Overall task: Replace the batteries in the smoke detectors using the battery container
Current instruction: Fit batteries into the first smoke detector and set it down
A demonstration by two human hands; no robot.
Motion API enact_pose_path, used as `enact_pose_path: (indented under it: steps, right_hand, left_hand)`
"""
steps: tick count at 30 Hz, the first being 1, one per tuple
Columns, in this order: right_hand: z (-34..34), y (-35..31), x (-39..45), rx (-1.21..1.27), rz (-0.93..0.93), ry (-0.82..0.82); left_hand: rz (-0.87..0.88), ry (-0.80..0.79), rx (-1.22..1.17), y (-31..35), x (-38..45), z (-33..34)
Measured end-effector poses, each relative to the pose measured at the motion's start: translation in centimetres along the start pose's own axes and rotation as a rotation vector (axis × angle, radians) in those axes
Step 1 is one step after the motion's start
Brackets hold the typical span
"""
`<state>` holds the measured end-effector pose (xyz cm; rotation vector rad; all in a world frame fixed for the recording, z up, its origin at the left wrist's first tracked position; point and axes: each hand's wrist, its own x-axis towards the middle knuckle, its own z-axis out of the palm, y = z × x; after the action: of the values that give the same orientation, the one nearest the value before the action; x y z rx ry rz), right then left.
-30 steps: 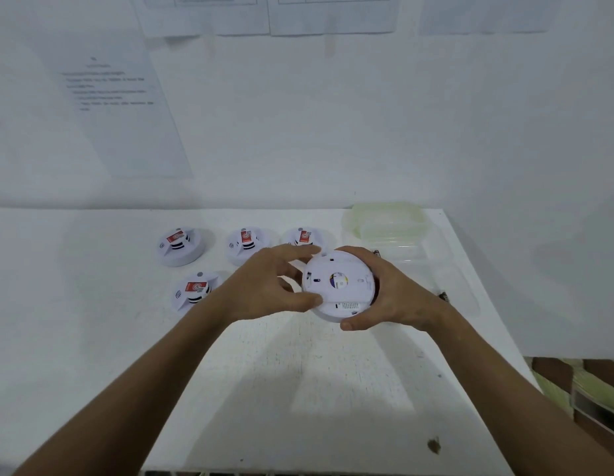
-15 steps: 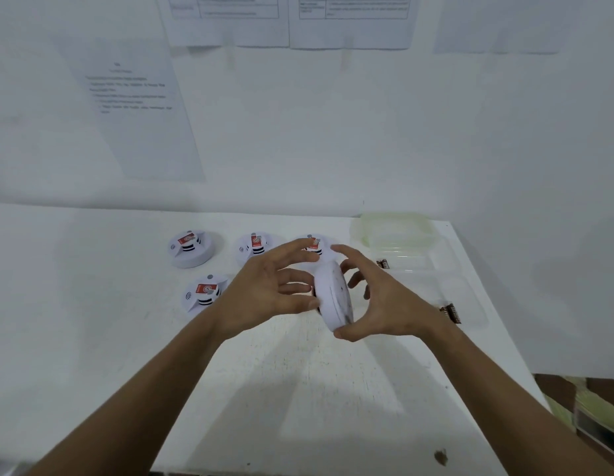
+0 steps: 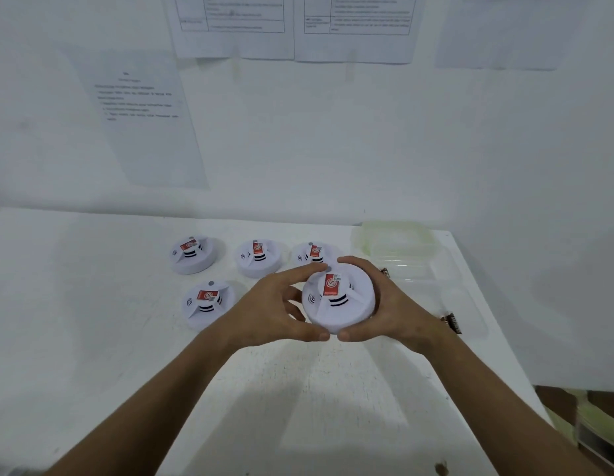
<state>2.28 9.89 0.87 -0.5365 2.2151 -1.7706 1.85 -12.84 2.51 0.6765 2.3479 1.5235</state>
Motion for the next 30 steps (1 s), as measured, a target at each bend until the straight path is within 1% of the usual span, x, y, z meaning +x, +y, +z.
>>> enact_pose_path:
  steps: [2, 5, 10, 18, 30]
  right_hand:
    - [0.1, 0.1, 0.1, -0.045, 0.006, -0.014]
    - [0.1, 0.3, 0.1, -0.115, 0.006, -0.008]
    - [0.3, 0.6, 0.1, -0.164, -0.002, 0.022]
    - [0.7, 1.4, 0.3, -0.199, 0.003, 0.065]
    - [1.9, 1.7, 0.5, -0.209, 0.010, 0.065]
  left_hand:
    - [0.035, 0.017, 0.075, -0.1, 0.1, -0.3]
    - [0.069, 0.000, 0.192, -0.5, 0.3, -0.6]
    - [0.114, -0.023, 0.286, -0.4, 0.6, -0.9]
    - [0.122, -0.038, 0.297, -0.5, 0.9, -1.5]
    - [0.112, -0.040, 0.315, -1.6, 0.2, -2.2]
